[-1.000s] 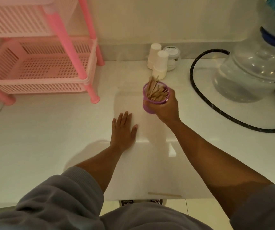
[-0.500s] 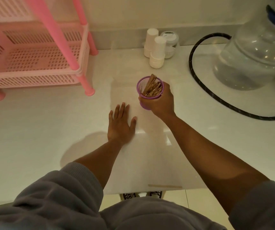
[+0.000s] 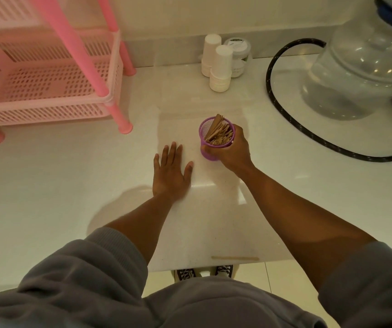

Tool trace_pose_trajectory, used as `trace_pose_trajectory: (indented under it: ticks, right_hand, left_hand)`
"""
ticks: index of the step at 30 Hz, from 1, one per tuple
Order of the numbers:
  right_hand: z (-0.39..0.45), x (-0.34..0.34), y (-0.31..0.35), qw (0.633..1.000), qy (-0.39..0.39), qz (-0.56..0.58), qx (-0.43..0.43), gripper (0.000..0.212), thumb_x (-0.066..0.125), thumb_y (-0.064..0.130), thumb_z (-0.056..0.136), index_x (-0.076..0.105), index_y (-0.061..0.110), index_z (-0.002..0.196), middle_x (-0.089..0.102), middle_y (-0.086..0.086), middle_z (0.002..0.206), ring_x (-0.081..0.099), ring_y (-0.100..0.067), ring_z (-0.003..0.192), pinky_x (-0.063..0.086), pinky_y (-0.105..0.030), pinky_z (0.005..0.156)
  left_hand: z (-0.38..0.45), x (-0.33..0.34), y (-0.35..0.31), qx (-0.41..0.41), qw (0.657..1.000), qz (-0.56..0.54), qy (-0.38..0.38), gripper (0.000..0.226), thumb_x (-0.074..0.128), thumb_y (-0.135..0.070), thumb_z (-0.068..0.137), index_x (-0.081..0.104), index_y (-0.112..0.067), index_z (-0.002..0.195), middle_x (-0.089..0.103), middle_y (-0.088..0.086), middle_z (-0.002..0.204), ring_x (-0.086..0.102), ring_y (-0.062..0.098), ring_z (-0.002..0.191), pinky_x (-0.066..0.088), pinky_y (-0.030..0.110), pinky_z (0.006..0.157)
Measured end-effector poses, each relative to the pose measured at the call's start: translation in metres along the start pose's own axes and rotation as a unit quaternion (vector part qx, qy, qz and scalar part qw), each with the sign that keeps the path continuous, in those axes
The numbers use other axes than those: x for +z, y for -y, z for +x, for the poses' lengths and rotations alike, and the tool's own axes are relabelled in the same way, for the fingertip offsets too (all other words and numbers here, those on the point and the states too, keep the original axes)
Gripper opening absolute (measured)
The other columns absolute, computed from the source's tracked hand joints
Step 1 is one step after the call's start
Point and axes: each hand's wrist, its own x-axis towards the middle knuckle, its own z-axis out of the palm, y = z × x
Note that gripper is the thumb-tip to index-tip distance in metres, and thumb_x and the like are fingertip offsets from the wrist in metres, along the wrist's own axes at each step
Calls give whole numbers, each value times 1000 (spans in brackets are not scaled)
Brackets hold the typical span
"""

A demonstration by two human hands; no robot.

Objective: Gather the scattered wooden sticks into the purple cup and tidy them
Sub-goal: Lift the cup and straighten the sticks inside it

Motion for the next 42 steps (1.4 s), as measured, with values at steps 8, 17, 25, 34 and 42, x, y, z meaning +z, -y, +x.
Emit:
trace_pose_trajectory:
  ticks: [8, 17, 25, 34, 42]
  right_hand:
    - [-27, -14, -26, 996, 1, -73, 48, 78, 89, 48, 52, 49, 14, 110, 53, -2, 107, 56, -13, 90, 51, -20, 70]
    - [-45, -40, -27, 948, 230, -209, 68, 39, 85, 37, 66, 59, 17, 86, 60, 6, 81, 54, -9, 72, 44, -19, 63]
    - [-54, -45, -28, 939, 258, -226, 34, 31, 86, 24, 67, 63, 15, 86, 63, 1, 86, 57, -14, 76, 48, -27, 71]
    - [-61, -45, -28, 947, 238, -211, 38, 30, 85, 23, 67, 64, 15, 86, 62, 7, 80, 57, -8, 70, 46, -20, 65]
    - [-69, -46, -32, 956, 213, -201, 27, 22, 82, 21, 71, 66, 13, 85, 67, -1, 84, 61, -12, 74, 52, -28, 73]
  left_hand:
    - [-7, 0, 1, 1, 994, -94, -58, 61, 32, -61, 97, 36, -24, 146, 34, -4, 154, 25, 17, 145, 11, 34, 121]
    - [-30, -8, -19, 254, 961, -105, -4, 35, 54, -63, 87, 58, -28, 83, 56, -12, 82, 45, 7, 77, 40, 27, 73]
    - [-53, -15, -51, 413, 904, -44, 104, 51, 57, -80, 72, 50, -30, 78, 48, -16, 78, 39, 7, 75, 33, 25, 73]
    - [-71, -10, -80, 503, 845, 19, 180, 59, 58, -85, 66, 47, -30, 83, 48, -15, 88, 41, 7, 82, 40, 26, 78]
    - [-67, -13, -76, 440, 880, -52, 171, 43, 64, -68, 77, 59, -29, 95, 55, -15, 96, 46, 5, 84, 32, 22, 78]
